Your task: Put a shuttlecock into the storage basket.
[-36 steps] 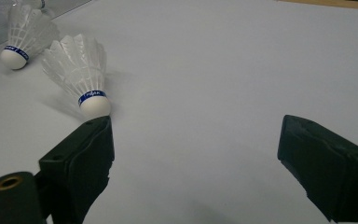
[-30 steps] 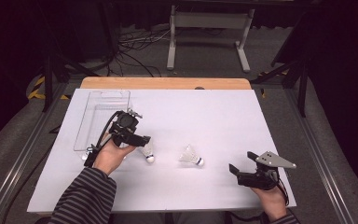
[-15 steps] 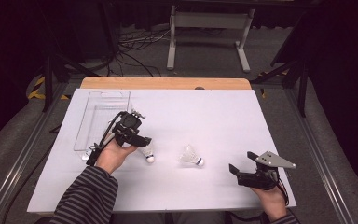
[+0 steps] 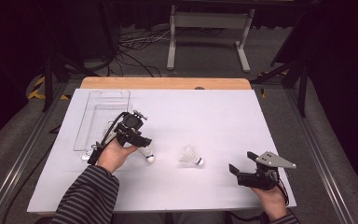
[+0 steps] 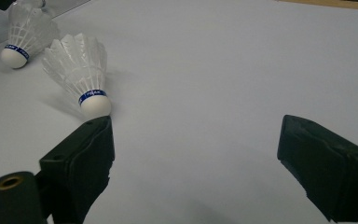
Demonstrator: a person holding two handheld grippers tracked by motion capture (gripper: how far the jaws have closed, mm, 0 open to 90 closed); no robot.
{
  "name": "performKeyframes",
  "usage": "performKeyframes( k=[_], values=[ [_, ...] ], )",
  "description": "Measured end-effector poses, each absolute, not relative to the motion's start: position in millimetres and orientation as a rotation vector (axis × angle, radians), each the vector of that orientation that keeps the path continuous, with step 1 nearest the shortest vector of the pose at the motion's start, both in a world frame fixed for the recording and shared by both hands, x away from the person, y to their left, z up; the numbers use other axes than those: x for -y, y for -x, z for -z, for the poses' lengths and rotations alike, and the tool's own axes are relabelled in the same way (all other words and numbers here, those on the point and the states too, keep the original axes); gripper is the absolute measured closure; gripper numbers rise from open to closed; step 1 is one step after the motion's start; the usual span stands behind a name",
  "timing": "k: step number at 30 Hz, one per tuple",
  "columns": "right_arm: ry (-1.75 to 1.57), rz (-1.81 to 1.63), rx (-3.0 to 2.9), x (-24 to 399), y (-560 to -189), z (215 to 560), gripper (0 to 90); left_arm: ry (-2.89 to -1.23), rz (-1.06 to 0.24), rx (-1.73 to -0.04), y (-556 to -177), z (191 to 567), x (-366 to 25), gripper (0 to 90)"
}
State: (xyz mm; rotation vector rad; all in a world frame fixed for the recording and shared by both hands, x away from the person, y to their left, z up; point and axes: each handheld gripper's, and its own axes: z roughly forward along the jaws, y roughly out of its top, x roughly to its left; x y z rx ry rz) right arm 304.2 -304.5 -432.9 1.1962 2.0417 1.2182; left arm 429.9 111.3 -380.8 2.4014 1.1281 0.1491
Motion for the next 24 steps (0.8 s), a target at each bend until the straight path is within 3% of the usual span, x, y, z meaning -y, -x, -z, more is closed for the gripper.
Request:
performKeyframes(
  k=[24],
  values=[
    [-1.195,-1.221,-2.044,304.7,-304.2,432.8,11.3,-2.413,-0.102,-1.139,-434.0,385.4,-110.2,54.0]
  ],
)
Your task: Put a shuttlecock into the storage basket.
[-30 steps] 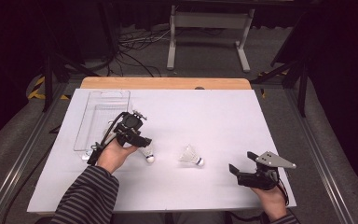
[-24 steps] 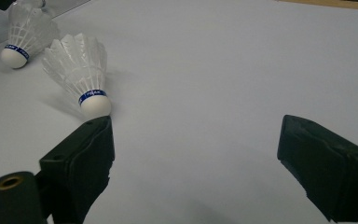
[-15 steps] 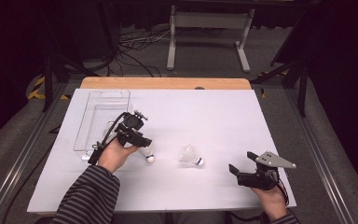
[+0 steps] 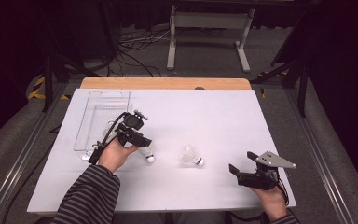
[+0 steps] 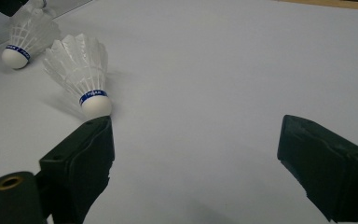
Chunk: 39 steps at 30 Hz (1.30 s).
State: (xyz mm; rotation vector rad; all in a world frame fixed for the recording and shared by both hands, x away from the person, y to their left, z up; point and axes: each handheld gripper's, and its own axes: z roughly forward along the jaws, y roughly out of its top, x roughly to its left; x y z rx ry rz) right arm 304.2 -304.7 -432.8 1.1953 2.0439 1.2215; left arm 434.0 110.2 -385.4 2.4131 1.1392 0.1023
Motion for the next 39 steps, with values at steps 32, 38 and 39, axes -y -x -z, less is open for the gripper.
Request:
performKeyframes(
  k=[32,38,39],
  values=[
    [-1.195,-1.224,-2.044,304.4,-304.5,433.1,11.3,-2.415,-0.061,-1.103,-432.4,385.2,-108.7,78.1],
    [-1.195,-1.223,-2.044,304.4,-304.5,433.1,11.3,-2.414,-0.062,-1.08,-430.2,383.0,-108.6,81.9],
    [-1.196,-1.223,-2.044,304.4,-304.5,433.1,11.3,-2.416,-0.057,-1.072,-429.1,382.2,-108.4,82.6]
  ],
)
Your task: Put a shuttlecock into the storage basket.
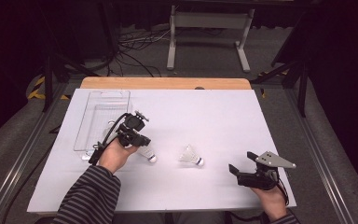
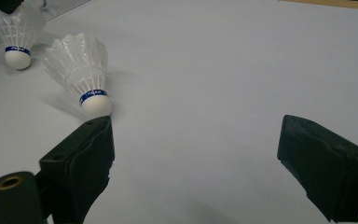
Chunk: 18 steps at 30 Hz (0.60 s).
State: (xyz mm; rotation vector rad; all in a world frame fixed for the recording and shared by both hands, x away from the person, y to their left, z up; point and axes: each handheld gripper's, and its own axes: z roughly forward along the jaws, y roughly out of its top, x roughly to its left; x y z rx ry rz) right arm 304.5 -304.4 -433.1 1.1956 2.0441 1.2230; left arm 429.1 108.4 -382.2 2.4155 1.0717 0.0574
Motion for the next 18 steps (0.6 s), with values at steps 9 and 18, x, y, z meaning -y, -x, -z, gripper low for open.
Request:
performKeyframes(
  k=[9,18],
  values=[
    [-1.195,-1.222,-2.045,304.2,-304.6,433.2,11.3,-2.415,-0.039,-1.044,-426.2,379.7,-109.6,86.0],
    [-1.195,-1.222,-2.045,304.2,-304.6,433.2,11.3,-2.414,-0.031,-1.012,-422.5,376.5,-109.5,87.1]
  ],
)
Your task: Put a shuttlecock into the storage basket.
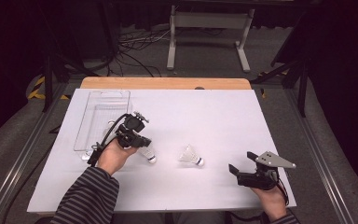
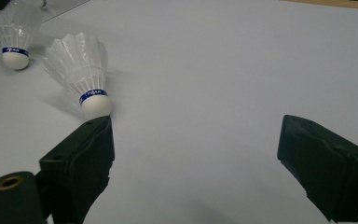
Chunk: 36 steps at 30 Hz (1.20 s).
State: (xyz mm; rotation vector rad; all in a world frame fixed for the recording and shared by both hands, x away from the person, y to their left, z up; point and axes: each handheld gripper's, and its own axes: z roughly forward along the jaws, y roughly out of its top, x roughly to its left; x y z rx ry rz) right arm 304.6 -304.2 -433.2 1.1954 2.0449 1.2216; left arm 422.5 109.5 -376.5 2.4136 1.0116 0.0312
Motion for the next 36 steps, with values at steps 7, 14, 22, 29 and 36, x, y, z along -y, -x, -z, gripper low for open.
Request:
performKeyframes(
  k=[7,14,22,29,36],
  values=[
    [-1.191,-1.221,-2.048,304.1,-304.5,433.2,11.3,-2.4,-0.051,-0.997,-418.4,371.8,-112.1,87.4],
    [-1.19,-1.22,-2.048,304.0,-304.7,433.2,11.3,-2.383,-0.04,-0.984,-414.1,367.0,-115.7,87.5],
    [-1.19,-1.22,-2.049,304.0,-304.7,433.3,11.3,-2.354,-0.04,-0.983,-410.7,362.4,-120.4,87.5],
    [-1.19,-1.219,-2.049,303.9,-304.6,433.2,11.2,-2.334,-0.06,-0.974,-407.3,356.1,-124.6,87.5],
    [-1.19,-1.22,-2.049,303.9,-304.7,433.3,11.3,-2.314,-0.057,-0.971,-405.2,350.6,-128.8,87.6]
  ],
)
